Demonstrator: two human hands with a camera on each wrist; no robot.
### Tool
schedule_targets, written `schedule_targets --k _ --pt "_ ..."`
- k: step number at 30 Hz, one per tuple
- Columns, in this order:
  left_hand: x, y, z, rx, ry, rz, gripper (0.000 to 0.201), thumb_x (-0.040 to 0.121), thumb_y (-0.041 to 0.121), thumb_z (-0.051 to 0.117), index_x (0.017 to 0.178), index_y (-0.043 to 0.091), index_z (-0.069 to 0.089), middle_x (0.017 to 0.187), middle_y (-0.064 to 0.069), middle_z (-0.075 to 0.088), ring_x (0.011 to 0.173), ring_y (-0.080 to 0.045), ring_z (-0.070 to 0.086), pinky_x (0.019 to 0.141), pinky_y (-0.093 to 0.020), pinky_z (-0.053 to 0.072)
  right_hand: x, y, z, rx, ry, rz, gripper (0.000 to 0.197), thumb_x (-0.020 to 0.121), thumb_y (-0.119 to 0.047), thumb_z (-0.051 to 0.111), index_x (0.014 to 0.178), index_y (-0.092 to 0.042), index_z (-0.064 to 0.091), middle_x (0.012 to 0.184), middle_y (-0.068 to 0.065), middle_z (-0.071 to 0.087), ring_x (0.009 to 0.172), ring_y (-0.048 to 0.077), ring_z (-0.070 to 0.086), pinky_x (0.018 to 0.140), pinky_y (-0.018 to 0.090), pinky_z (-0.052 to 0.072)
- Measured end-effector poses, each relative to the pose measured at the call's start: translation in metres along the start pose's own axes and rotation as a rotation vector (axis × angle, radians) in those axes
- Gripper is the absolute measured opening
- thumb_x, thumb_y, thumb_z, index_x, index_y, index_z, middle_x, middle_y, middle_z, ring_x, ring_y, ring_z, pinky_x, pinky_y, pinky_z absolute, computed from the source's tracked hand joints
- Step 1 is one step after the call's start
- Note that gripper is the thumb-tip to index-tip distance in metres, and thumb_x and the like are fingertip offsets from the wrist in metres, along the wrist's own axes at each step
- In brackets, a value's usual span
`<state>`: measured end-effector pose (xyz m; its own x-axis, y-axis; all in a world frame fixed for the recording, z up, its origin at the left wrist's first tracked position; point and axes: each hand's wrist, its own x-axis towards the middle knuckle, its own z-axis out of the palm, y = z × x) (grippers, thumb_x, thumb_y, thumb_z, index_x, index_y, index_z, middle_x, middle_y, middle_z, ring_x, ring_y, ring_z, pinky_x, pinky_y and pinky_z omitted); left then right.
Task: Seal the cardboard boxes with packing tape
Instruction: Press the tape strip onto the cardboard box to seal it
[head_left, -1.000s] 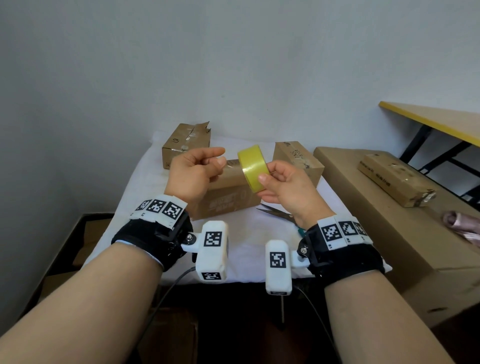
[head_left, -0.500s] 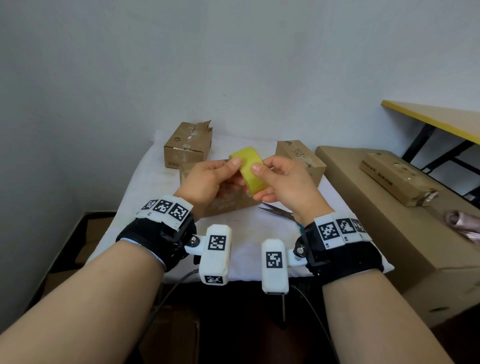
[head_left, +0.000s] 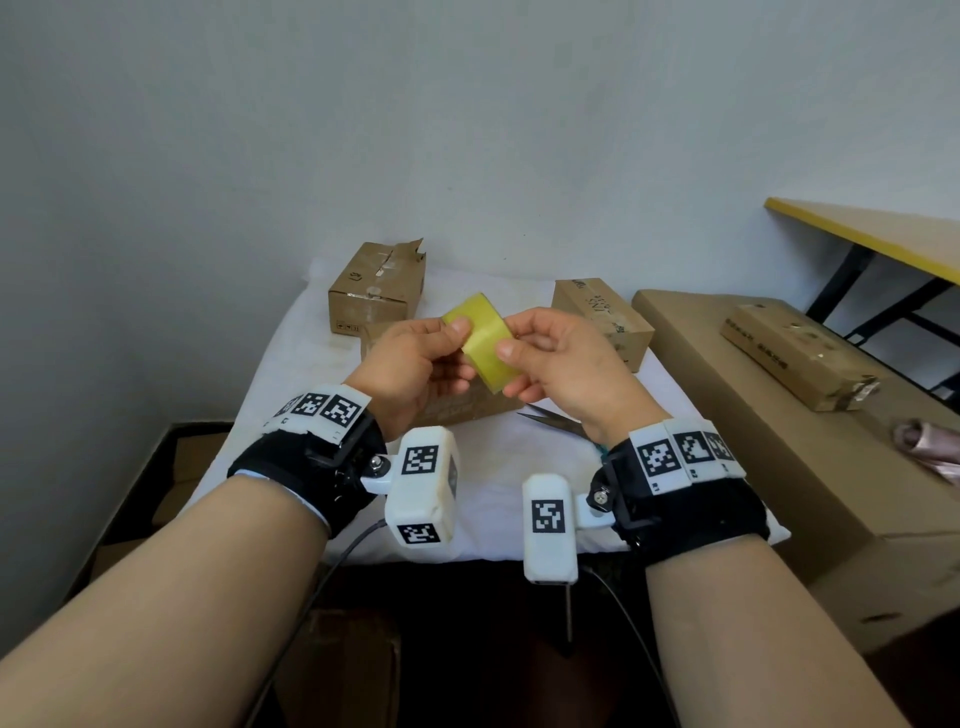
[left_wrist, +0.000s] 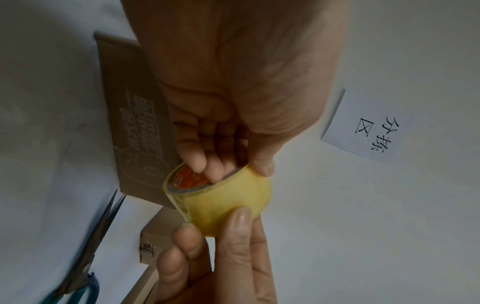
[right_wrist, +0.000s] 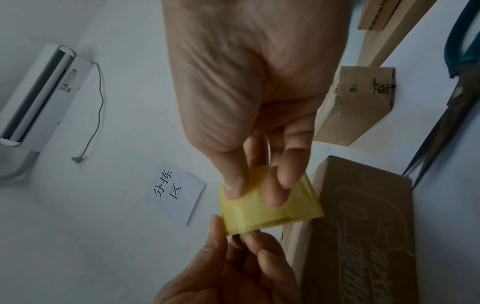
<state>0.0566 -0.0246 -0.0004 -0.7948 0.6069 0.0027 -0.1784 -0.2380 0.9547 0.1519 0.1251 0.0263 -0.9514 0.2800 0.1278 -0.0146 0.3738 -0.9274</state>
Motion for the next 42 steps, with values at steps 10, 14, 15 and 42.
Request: schedule_targets --k 10,14,15,42 --pt "0.000 0.003 0.000 -0.133 0.038 -0.059 0.026 0.102 0.027 0.052 0.095 0.003 0.059 0.063 -0.005 0.054 0.054 -0.011 0.054 0.051 -0.023 0.053 -0.003 -0.001 0.001 0.009 -0.019 0.016 0.009 0.100 -0.017 0.064 0.107 -0.014 0.069 0.091 0.004 0.075 0.067 0.018 0.070 0.058 0.024 0.056" --pt "0.000 0.001 0.003 -0.105 0.020 -0.049 0.025 0.102 0.024 0.052 0.102 0.000 0.057 0.066 -0.006 0.055 0.055 -0.012 0.055 0.052 -0.023 0.054 -0.002 -0.001 0.002 -0.004 0.019 0.049 0.013 0.101 -0.023 0.061 0.095 -0.014 0.068 0.092 0.011 0.071 0.067 0.021 0.073 0.060 0.028 0.056" --pt "0.001 0.001 0.003 -0.106 0.020 -0.046 0.025 0.103 0.024 0.051 0.099 0.000 0.057 0.066 -0.006 0.054 0.055 -0.012 0.055 0.052 -0.023 0.055 -0.002 -0.001 0.002 -0.007 0.023 0.056 0.013 0.101 -0.021 0.059 0.095 -0.013 0.068 0.090 0.010 0.070 0.067 0.021 0.073 0.060 0.029 0.056" --pt "-0.001 -0.002 0.000 -0.011 -0.055 -0.027 0.029 0.079 -0.002 0.071 0.105 -0.002 0.060 0.078 -0.011 0.061 0.064 -0.017 0.061 0.055 -0.022 0.055 0.003 0.002 0.014 -0.055 0.090 0.007 0.026 0.098 -0.041 0.064 0.080 -0.023 0.063 0.080 0.001 0.067 0.060 0.016 0.067 0.055 0.025 0.051"
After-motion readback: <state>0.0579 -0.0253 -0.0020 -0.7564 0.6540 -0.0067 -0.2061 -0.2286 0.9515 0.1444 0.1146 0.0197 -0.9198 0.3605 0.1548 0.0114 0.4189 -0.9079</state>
